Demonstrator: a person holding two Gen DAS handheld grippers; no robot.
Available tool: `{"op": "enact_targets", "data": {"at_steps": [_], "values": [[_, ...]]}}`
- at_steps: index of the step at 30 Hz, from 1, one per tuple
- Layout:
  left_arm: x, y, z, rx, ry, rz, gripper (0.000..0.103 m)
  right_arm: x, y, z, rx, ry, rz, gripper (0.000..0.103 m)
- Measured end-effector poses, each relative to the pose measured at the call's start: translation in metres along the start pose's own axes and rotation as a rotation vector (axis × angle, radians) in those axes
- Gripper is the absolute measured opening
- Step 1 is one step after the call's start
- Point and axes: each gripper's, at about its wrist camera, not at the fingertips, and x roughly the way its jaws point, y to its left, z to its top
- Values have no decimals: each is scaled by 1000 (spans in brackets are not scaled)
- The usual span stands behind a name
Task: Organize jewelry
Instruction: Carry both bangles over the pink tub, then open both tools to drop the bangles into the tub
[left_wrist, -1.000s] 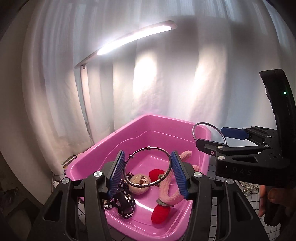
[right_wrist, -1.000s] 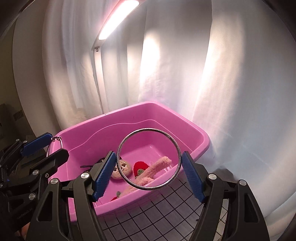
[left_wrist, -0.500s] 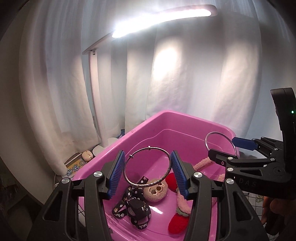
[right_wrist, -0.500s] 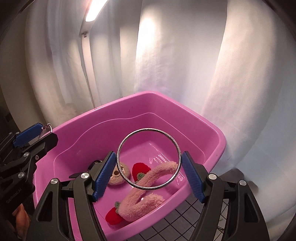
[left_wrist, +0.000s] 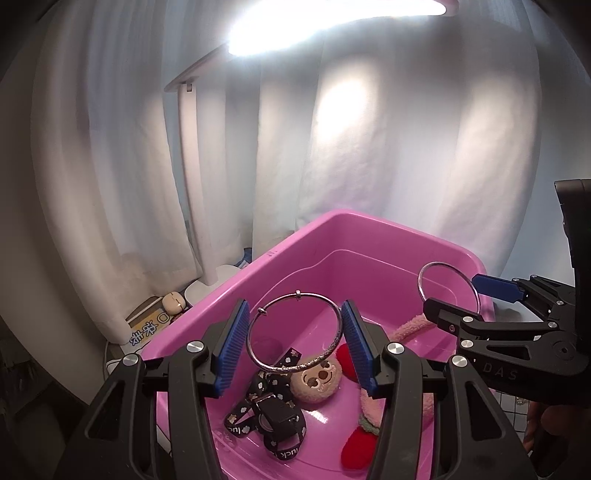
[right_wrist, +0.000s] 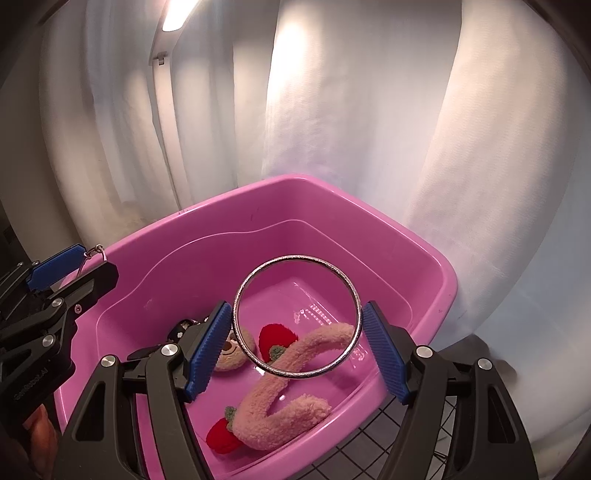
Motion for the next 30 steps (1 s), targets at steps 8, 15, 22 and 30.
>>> {"op": "enact_targets", "data": {"at_steps": [8, 15, 22, 30], "values": [[4, 4, 0, -18, 22, 16, 84, 3, 1, -1, -10, 33, -34, 71], [-1, 5, 1, -19, 2, 20, 88, 0, 3, -1, -9, 29, -52, 72], [-3, 7, 1, -33, 18, 31, 89, -4, 1, -2, 7, 24, -56, 72], [-14, 5, 2, -36, 23, 41, 92, -18, -2, -6, 27, 5, -62, 72]]}}
